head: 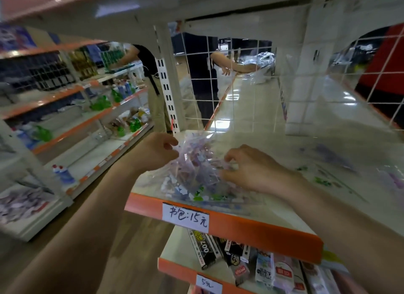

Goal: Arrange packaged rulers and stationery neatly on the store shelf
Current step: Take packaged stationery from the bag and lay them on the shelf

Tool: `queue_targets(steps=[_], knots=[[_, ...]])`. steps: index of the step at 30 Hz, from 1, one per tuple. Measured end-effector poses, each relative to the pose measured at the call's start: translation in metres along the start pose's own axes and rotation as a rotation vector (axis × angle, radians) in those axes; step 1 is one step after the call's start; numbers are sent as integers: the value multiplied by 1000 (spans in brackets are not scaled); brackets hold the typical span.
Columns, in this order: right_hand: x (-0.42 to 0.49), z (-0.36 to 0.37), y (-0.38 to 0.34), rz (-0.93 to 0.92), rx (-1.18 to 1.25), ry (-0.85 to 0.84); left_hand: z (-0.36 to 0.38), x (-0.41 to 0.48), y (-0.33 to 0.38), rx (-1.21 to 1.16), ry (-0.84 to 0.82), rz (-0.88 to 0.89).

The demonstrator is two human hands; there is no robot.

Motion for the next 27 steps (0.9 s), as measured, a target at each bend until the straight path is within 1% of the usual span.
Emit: queue_targets(steps=[4,9,13,16,20,24,27], knots=[[25,5,-16,9,-32,-14,6,23,-1,89,-72,-54],[44,15,-34,18,-82,-44,14,49,12,189,-105,-75],[51,18,-33,7,-67,-78,30,62,20,200,-179,-87],[53,16,-26,24,6,-99,42,71,18,185,-229,-110],[54,17,-17,35,109,-109,47,83,11,143,-210,-150],[54,19,-13,43,188,-135,45,92,6,10,-146,-175],[53,18,-12,38,291,-128,41,94,7,64,-132,-157]])
Point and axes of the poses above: each hand's wrist, its own x-axis towards the middle knuckle, its own z-axis out of the palm, y = z × x, the point moved 9 cm from there along x, towards the middle knuckle, and after that the axes turned 9 degrees about -y, right-handed, at the moved point
